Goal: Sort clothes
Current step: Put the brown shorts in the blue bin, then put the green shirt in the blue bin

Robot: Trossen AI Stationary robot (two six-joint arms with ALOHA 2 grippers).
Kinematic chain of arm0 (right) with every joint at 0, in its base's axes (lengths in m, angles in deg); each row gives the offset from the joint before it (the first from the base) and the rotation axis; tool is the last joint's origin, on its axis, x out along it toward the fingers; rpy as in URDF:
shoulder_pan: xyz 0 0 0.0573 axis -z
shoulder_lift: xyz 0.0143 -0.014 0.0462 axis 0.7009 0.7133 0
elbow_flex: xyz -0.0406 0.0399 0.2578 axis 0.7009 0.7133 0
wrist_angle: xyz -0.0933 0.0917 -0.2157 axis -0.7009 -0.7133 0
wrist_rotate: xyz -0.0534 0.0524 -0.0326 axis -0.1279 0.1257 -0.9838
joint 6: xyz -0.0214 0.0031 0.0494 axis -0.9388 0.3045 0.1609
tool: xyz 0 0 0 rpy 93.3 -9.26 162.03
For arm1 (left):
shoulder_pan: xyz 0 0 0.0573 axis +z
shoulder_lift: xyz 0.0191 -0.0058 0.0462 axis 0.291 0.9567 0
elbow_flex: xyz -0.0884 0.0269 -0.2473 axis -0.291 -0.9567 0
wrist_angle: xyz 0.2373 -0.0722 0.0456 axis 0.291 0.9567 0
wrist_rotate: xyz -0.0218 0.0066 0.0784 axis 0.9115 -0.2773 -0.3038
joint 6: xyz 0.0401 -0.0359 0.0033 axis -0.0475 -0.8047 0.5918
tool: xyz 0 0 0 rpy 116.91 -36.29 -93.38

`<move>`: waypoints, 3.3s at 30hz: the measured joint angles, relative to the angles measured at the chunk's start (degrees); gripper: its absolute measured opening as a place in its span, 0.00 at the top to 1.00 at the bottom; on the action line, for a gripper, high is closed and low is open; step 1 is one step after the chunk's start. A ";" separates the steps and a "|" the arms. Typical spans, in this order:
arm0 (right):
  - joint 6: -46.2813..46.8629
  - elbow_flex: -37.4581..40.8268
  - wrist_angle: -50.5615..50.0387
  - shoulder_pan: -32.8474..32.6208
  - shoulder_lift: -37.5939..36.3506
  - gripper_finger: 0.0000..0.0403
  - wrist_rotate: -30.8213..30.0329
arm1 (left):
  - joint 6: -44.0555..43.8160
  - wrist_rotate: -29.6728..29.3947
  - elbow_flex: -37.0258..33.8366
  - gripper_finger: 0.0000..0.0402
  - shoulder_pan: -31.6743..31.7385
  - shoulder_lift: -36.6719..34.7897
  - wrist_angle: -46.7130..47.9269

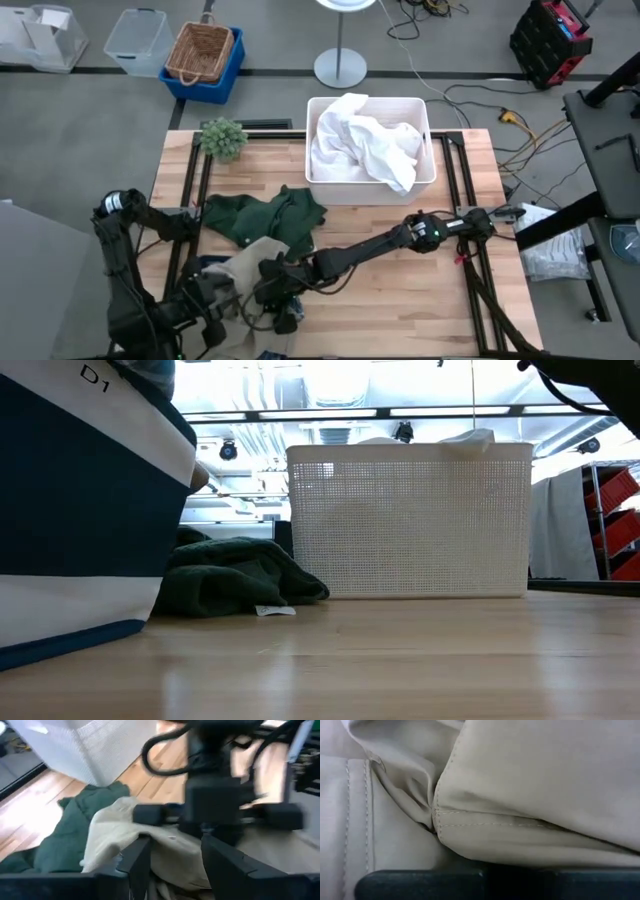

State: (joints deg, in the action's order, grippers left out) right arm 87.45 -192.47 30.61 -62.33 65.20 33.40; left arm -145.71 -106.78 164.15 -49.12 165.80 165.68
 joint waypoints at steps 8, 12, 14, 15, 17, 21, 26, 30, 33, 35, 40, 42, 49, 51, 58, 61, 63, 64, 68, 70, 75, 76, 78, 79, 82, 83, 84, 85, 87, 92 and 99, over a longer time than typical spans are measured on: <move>0.61 0.02 -0.25 -0.56 -0.53 0.97 -0.43 | -8.10 3.27 -11.84 0.62 -0.80 -0.02 -10.32; 0.61 0.17 -0.80 -0.78 -1.61 0.97 -0.87 | -7.47 7.62 -18.05 0.62 -1.44 -0.09 -22.97; 0.81 0.26 -1.20 -0.80 -2.35 0.97 -0.83 | -7.36 7.54 -20.24 0.62 -1.68 -0.15 -27.86; 1.39 0.28 -1.22 -0.80 -2.85 0.97 -0.83 | -7.36 7.50 -21.04 0.62 -1.74 -0.21 -29.69; 4.13 0.28 -1.19 -0.78 -3.82 0.97 -0.89 | -7.97 7.62 -21.69 0.62 -1.86 -0.24 -30.51; 8.57 0.28 -1.51 -0.49 -6.37 0.97 -0.04 | -9.95 8.38 -21.83 0.62 -1.90 -0.19 -28.22; 10.16 0.13 -3.79 -0.43 -9.81 0.97 0.25 | -8.70 8.67 -19.82 0.62 -1.90 -0.16 -25.87; 10.51 0.07 -4.16 -0.64 -12.04 0.97 0.31 | -5.78 9.68 -15.91 0.62 -1.92 -0.13 -23.49; 10.60 0.07 -4.32 -0.78 -13.09 0.97 -0.07 | -4.72 10.18 -12.69 0.62 -1.99 -0.11 -20.45; 10.85 0.07 -4.41 -0.78 -13.64 0.97 -0.96 | -3.02 10.65 -10.63 0.62 -2.01 -0.11 -19.29; 11.66 0.05 -4.40 -0.63 -14.47 0.97 -1.42 | 0.38 13.21 -6.35 0.62 -2.04 -0.11 -17.92; 12.03 0.04 -4.42 -0.60 -14.52 0.97 -1.44 | 1.57 14.58 -4.79 0.62 -2.12 -0.11 -17.86; 12.26 0.04 -4.44 -0.60 -15.19 0.97 -1.43 | 5.30 19.28 0.24 0.62 -2.23 -0.11 -16.78; 12.29 0.04 -5.20 -0.54 -15.85 0.97 -1.91 | 6.31 20.70 1.85 0.62 -2.34 -0.11 -16.29; 19.79 0.01 -15.54 2.16 -21.71 0.97 -15.67 | 8.83 21.70 8.67 0.62 -2.91 -0.11 -13.49; 23.85 -0.04 -23.15 5.41 -24.16 0.97 -16.29 | 9.69 21.64 11.51 0.62 -2.95 -0.11 -11.79; 23.59 -0.04 -28.33 7.55 -25.23 0.97 -16.52 | 10.00 21.98 12.97 0.62 -2.95 -0.11 -10.50; 22.70 -0.04 -30.60 8.55 -25.40 0.97 -16.52 | 9.65 22.85 13.60 0.62 -2.95 -0.11 -9.45; 19.19 0.04 -39.68 11.80 -25.26 0.97 -13.97 | 7.26 27.60 15.13 0.62 -3.14 -0.11 -7.46; 17.94 0.15 -43.77 12.85 -24.31 0.97 -10.55 | 6.52 28.37 15.98 0.62 -3.56 -0.11 -7.43; 11.28 0.61 -45.01 13.02 -19.95 0.96 -8.68 | 6.15 27.21 18.69 0.62 -3.71 -0.11 -7.03; 10.03 0.61 -44.04 13.02 -18.98 0.96 -8.61 | 6.13 26.05 19.48 0.62 -3.69 -0.11 -6.80; 7.69 0.61 -41.95 13.62 -17.18 0.93 -7.45 | 6.14 22.86 21.08 0.62 -3.69 -0.11 -6.32; 5.97 0.61 -40.88 14.14 -16.20 0.90 -6.83 | 6.13 21.00 22.07 0.62 -3.69 -0.09 -6.09; -2.00 0.65 -39.32 15.27 -13.42 0.81 -6.21 | 7.00 15.59 25.47 0.62 -3.67 -0.09 -5.90; -4.63 0.66 -39.14 15.63 -12.56 0.77 -6.26 | 7.65 13.63 26.75 0.62 -3.69 -0.08 -5.89; -6.91 0.66 -39.18 15.97 -11.87 0.73 -6.37 | 8.43 11.64 27.93 0.62 -3.69 -0.04 -5.81; -8.84 0.66 -39.55 16.20 -11.31 0.69 -6.24 | 9.60 9.33 29.06 0.62 -3.69 0.00 -5.70; -12.22 0.66 -39.70 16.79 -10.35 0.61 -4.60 | 12.48 4.62 31.04 0.62 -3.67 0.00 -5.75; -17.18 0.93 -38.88 18.33 -7.41 0.45 0.61 | 19.87 -5.66 34.13 0.62 -3.56 0.04 -5.25; -18.84 0.94 -37.14 19.00 -2.60 0.34 0.23 | 27.98 -13.18 36.85 0.62 -3.21 0.04 -4.86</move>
State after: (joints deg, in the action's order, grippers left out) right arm 68.61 -191.53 -6.53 -43.33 62.60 33.64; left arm -117.73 -119.96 201.00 -52.33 165.84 160.82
